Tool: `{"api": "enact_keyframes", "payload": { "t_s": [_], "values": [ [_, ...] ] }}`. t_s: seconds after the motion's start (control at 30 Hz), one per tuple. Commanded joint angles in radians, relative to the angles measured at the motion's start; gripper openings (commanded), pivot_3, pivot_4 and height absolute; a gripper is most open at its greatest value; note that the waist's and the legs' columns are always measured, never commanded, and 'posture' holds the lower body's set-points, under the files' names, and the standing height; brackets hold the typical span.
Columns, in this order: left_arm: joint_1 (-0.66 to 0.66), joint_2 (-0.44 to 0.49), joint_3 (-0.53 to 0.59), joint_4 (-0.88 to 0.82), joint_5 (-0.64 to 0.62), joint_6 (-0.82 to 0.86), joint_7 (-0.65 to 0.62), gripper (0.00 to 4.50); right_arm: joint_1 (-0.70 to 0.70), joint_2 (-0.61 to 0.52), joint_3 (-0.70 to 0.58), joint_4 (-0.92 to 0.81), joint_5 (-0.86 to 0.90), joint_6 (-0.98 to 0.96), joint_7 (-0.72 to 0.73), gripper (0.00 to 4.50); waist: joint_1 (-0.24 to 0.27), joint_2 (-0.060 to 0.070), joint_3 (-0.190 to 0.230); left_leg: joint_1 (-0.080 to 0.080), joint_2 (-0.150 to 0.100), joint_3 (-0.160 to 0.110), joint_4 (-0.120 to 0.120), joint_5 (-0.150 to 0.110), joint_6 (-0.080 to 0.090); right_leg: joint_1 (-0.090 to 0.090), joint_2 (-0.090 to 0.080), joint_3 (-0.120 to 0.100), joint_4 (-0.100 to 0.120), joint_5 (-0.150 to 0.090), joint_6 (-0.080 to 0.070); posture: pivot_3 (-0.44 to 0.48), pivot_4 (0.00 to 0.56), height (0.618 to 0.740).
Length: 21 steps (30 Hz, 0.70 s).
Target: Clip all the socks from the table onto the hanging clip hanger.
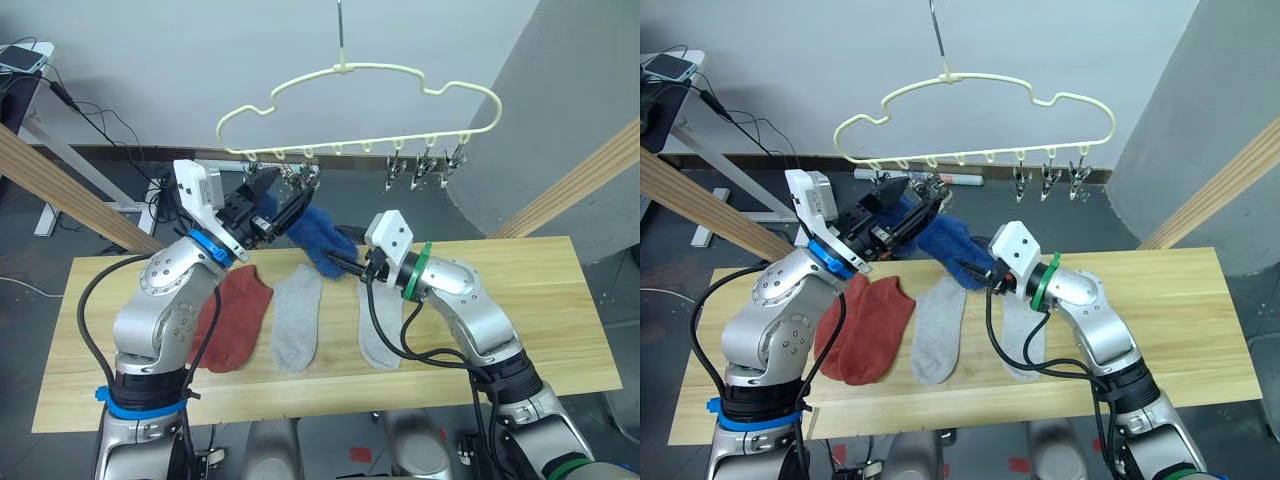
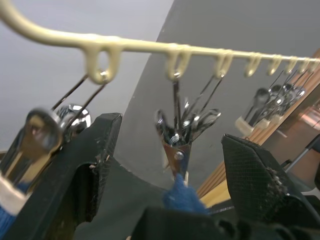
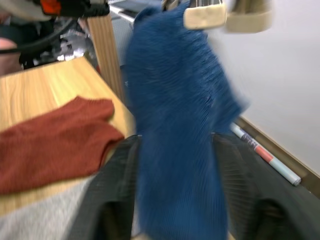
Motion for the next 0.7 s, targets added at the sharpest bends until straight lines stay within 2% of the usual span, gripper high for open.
{"api": "enact_keyframes", "payload": {
  "t_s": [0.03, 0.13, 0.23, 0.4, 0.7],
  "values": [
    [0.021, 0.020, 0.010, -0.027, 0.045, -0.062, -0.009, 3.61, 0.050, -0.064, -0.022, -0.088, 0.009, 0.007, 0.038, 2.24, 0.003, 0.000, 0.000, 0.000, 0.000, 0.000, 0.000, 0.000, 0.000, 0.000, 0.000, 0.000, 0.000, 0.000, 0.000, -0.215, 0.369, 0.730],
    [0.036, 0.021, 0.001, -0.028, 0.072, -0.105, -0.023, 3.61, 0.082, -0.116, -0.049, -0.138, 0.031, 0.028, 0.057, 2.24, 0.004, 0.000, 0.000, 0.000, 0.000, 0.000, 0.000, 0.000, 0.000, 0.000, -0.001, 0.000, 0.000, 0.000, 0.000, -0.214, 0.367, 0.730],
    [0.083, 0.020, -0.016, -0.054, 0.125, -0.181, -0.034, 3.61, 0.139, -0.216, -0.140, -0.284, 0.106, 0.108, 0.100, 2.24, 0.005, 0.000, 0.000, 0.000, 0.000, 0.000, 0.000, 0.000, 0.000, 0.000, -0.001, 0.001, 0.000, 0.000, 0.000, -0.212, 0.365, 0.730],
    [0.140, -0.026, -0.061, -0.067, 0.203, -0.271, 0.004, 3.61, 0.196, -0.318, -0.288, -0.450, 0.220, 0.234, 0.096, 2.24, 0.005, 0.000, 0.000, 0.000, -0.001, 0.000, 0.000, -0.001, 0.001, 0.000, -0.001, 0.000, 0.000, 0.000, 0.000, -0.222, 0.359, 0.730],
    [0.145, -0.115, -0.078, -0.060, 0.267, -0.346, 0.084, 3.61, 0.226, -0.379, -0.427, -0.587, 0.347, 0.396, 0.026, 2.24, 0.002, 0.000, 0.000, 0.000, -0.001, 0.000, 0.000, -0.002, 0.004, 0.001, 0.000, 0.001, 0.000, 0.000, 0.000, -0.241, 0.356, 0.730]
  ]
}}
